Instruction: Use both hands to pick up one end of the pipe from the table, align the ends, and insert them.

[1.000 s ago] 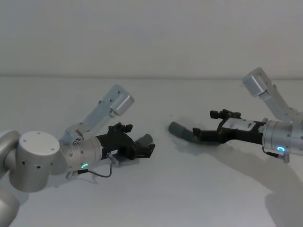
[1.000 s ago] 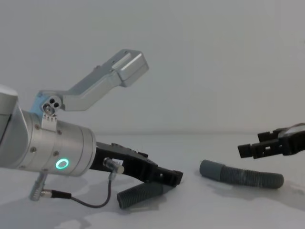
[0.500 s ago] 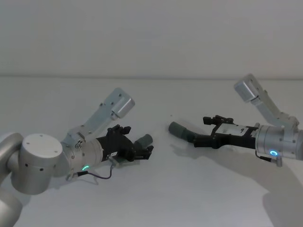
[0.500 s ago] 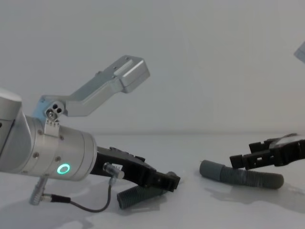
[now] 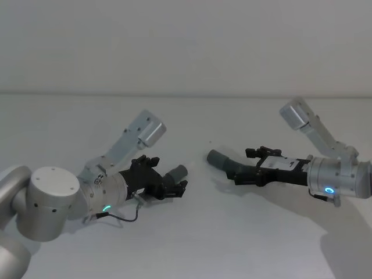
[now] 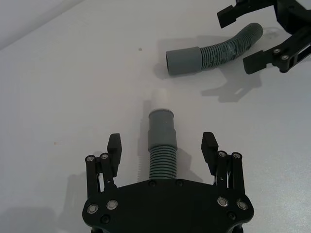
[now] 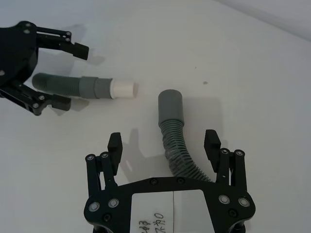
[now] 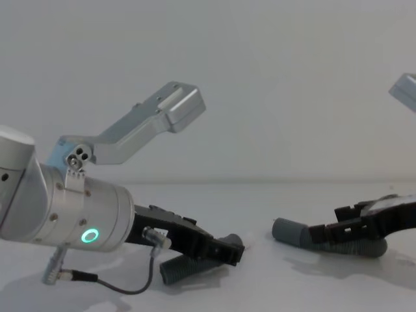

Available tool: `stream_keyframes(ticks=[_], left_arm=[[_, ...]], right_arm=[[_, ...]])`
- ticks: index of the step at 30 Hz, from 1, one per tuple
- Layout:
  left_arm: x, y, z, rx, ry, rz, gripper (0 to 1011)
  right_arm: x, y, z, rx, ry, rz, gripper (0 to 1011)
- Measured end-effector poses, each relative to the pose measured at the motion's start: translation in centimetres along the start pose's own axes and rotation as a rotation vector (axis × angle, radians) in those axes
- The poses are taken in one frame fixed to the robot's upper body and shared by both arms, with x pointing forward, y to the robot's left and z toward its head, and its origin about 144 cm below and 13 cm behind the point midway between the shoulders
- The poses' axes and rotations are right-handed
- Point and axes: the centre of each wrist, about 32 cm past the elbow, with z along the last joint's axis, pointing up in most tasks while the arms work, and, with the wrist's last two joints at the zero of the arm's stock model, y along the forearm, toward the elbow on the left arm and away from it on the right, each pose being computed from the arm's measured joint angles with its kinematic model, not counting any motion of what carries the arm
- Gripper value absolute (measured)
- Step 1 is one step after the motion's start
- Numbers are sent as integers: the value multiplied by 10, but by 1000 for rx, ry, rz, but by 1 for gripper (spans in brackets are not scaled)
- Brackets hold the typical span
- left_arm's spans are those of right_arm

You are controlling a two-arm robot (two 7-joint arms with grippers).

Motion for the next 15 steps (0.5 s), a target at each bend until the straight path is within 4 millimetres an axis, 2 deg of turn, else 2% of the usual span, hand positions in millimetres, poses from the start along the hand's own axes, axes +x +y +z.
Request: stream_keyframes(ticks=[15], left_arm=[[-2,-2,0,15,10,-16,1001]], right_arm=[[7,9,-1,-38,-10,-8,1001]])
